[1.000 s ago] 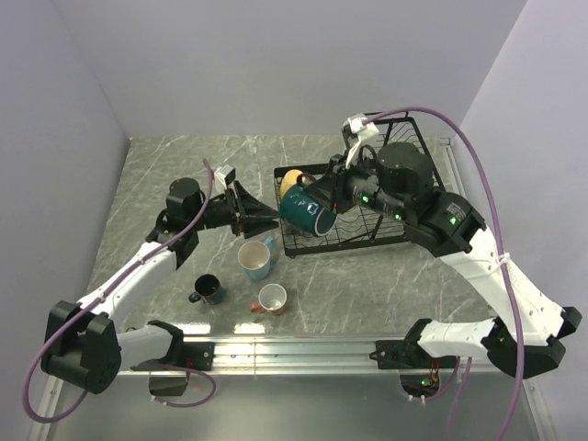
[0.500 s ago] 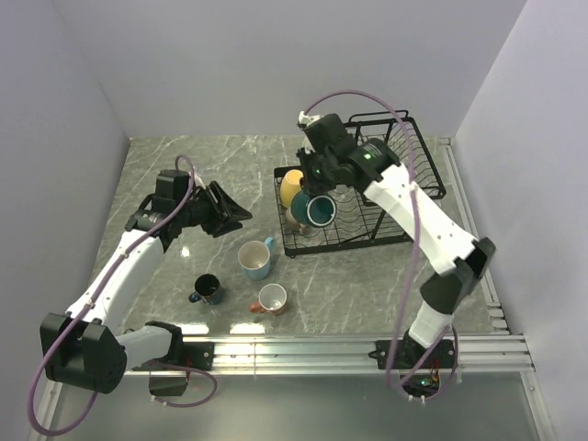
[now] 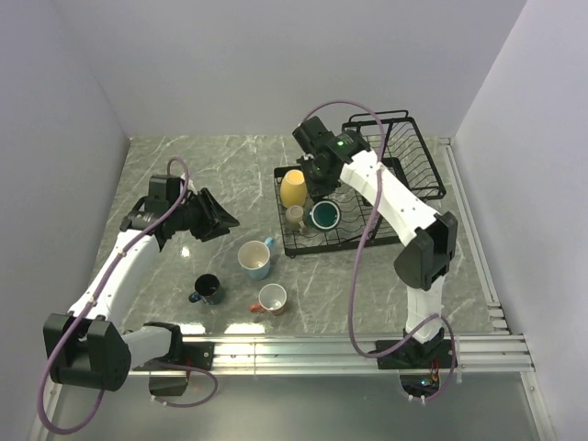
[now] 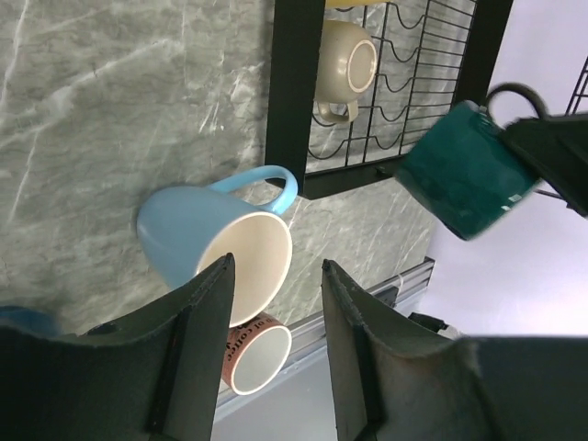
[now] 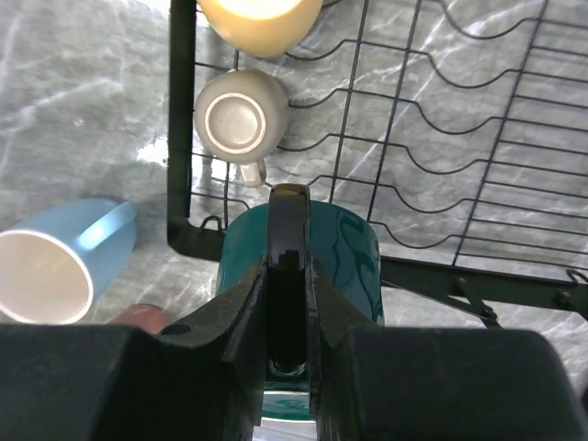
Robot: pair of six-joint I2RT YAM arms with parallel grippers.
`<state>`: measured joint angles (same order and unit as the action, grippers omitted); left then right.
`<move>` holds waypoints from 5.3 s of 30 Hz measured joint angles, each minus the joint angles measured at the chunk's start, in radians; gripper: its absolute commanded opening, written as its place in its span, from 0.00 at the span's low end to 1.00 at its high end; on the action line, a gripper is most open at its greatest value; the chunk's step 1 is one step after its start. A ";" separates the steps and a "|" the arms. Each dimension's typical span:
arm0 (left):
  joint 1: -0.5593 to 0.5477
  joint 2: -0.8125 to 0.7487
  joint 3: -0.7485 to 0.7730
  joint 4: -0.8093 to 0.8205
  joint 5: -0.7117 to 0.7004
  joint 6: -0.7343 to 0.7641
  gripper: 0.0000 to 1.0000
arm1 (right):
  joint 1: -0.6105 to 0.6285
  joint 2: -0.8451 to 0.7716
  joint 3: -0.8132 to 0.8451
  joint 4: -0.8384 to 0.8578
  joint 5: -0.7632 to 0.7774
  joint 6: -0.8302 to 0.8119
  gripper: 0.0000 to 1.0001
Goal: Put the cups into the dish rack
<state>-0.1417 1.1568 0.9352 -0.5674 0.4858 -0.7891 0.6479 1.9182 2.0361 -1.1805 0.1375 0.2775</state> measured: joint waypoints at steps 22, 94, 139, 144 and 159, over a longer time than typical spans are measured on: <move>0.071 0.045 -0.016 -0.017 0.097 0.117 0.48 | 0.000 0.188 0.023 -0.002 0.024 0.002 0.00; 0.057 0.068 -0.018 -0.103 -0.024 0.169 0.46 | -0.026 0.131 0.120 -0.082 -0.059 0.103 0.81; -0.178 0.214 0.129 -0.169 -0.217 0.131 0.00 | -0.018 -0.349 -0.088 0.037 -0.223 0.165 0.94; -0.059 0.037 0.150 -0.051 -0.040 0.048 0.00 | -0.018 -0.475 -0.225 0.251 -0.449 0.266 0.95; -0.008 -0.309 -0.051 0.652 0.318 -0.389 0.00 | -0.017 -0.553 -0.539 0.898 -0.816 0.701 0.98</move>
<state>-0.1501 0.8474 0.8837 0.0849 0.8036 -1.1778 0.6308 1.3655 1.4975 -0.2825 -0.6781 0.9787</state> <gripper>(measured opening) 0.080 0.976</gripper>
